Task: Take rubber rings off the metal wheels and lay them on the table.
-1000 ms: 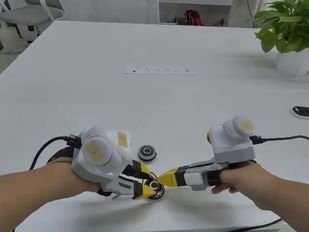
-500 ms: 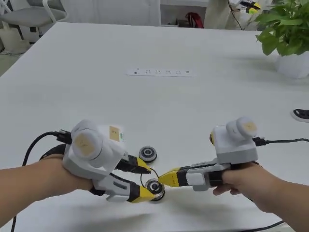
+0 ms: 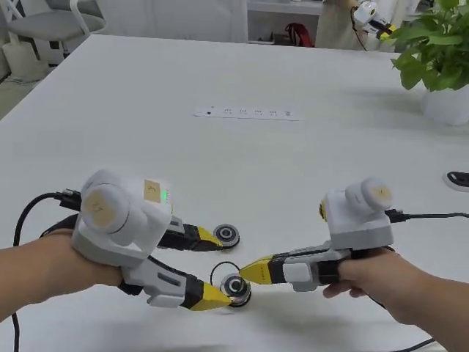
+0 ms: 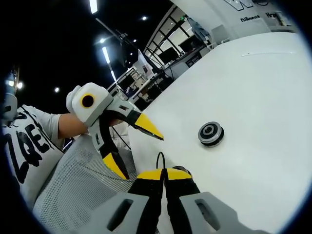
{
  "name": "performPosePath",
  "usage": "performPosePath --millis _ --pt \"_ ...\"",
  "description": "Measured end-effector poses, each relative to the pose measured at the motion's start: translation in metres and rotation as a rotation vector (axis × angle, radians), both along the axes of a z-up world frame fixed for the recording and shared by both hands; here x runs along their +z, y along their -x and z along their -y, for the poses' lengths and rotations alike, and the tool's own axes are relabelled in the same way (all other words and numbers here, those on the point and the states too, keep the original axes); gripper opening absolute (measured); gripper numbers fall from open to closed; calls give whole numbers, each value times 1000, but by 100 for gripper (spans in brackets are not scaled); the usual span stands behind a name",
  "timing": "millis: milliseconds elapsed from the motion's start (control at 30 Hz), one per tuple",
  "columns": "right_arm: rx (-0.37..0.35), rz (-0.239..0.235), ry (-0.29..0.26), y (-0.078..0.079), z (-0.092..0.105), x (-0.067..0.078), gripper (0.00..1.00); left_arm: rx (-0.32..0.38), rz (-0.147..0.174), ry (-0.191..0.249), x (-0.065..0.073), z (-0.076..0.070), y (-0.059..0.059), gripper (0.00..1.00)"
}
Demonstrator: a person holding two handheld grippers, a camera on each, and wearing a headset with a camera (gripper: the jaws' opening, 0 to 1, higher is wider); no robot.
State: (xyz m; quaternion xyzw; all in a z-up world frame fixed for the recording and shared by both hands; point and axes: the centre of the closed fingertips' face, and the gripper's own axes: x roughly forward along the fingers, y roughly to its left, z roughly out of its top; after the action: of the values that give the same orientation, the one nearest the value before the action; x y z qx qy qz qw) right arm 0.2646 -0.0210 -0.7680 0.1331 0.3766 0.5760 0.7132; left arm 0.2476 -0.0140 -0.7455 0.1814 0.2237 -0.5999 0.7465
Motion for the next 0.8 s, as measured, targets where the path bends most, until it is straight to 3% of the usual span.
performPosePath --millis 433,500,800 --pt "8 6 -18 2 -4 8 0 22 18 37 16 -11 0 58" --pt "11 5 -23 2 -5 11 0 35 31 44 20 -15 -1 60" --pt "30 11 -38 3 -13 19 0 79 32 61 27 -31 -4 65"
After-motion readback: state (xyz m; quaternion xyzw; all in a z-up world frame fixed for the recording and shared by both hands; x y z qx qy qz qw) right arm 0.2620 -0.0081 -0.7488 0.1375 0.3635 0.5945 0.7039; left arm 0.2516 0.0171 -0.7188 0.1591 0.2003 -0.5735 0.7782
